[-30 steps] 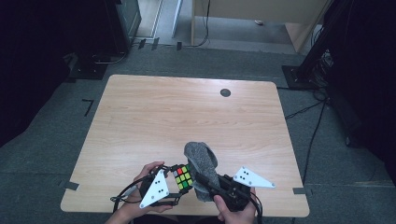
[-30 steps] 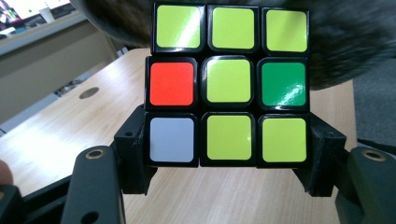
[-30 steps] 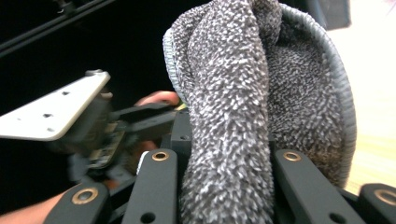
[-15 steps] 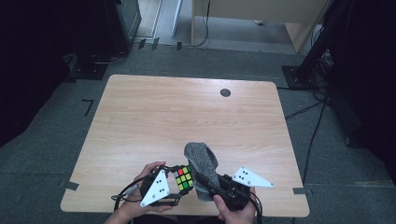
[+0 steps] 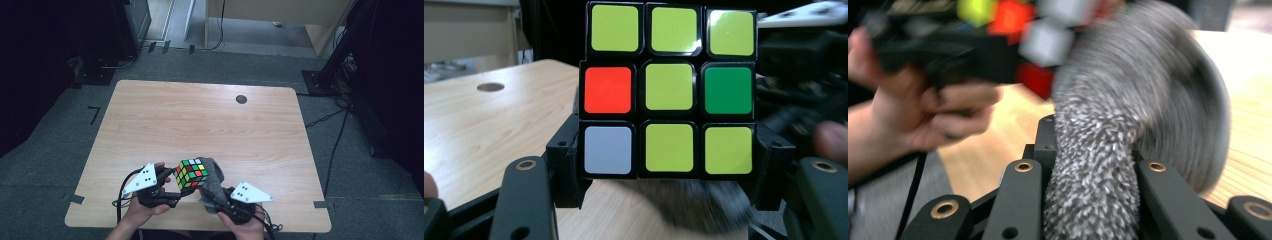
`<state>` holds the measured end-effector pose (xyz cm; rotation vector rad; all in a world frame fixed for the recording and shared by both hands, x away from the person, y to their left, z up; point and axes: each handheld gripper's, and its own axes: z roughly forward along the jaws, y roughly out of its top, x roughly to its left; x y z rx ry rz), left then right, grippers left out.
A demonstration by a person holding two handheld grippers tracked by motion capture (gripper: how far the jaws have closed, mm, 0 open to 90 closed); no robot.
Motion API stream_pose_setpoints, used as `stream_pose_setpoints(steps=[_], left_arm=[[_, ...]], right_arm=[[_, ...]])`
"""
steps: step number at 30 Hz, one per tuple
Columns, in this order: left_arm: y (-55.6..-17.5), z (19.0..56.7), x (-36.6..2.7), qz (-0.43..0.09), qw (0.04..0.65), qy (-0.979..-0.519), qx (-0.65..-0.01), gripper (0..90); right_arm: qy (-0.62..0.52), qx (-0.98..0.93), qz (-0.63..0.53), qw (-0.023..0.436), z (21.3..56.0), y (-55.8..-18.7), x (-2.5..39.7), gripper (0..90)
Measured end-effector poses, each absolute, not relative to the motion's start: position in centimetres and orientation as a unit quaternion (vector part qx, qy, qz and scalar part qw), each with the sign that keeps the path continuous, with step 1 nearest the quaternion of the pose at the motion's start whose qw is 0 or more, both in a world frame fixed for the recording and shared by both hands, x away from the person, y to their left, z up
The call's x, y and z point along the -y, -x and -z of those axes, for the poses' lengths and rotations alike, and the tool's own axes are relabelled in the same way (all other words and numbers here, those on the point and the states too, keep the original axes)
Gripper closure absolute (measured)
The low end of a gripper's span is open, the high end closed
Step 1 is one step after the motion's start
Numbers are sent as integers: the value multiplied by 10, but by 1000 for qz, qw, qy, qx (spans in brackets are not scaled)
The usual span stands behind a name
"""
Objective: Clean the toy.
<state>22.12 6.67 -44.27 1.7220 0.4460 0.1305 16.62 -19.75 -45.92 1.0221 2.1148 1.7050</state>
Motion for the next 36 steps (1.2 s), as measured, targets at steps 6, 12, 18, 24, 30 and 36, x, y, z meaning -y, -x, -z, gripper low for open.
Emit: stream_pose_setpoints(steps=[6, 12, 18, 24, 30, 36], left_arm=[[-221, 443, -64, -63, 615, -761, -197, 340], [-223, 444, -65, -58, 614, -761, -200, 340], [-223, 442, -66, -53, 619, -758, -200, 340], [-225, 442, -70, -58, 617, -758, -203, 340], [-224, 441, -70, -60, 620, -755, -203, 340], [-225, 442, -71, -62, 620, -756, -202, 340]], right_arm=[[-313, -767, -540, 146, 471, -164, 179, 742], [-322, -729, -570, 201, 453, -163, 200, 743], [-280, -772, -533, 205, 466, -160, 180, 742], [-275, -759, -542, 233, 454, -159, 191, 741], [-256, -775, -533, 222, 458, -156, 182, 739], [-275, -765, -535, 229, 457, -158, 185, 738]])
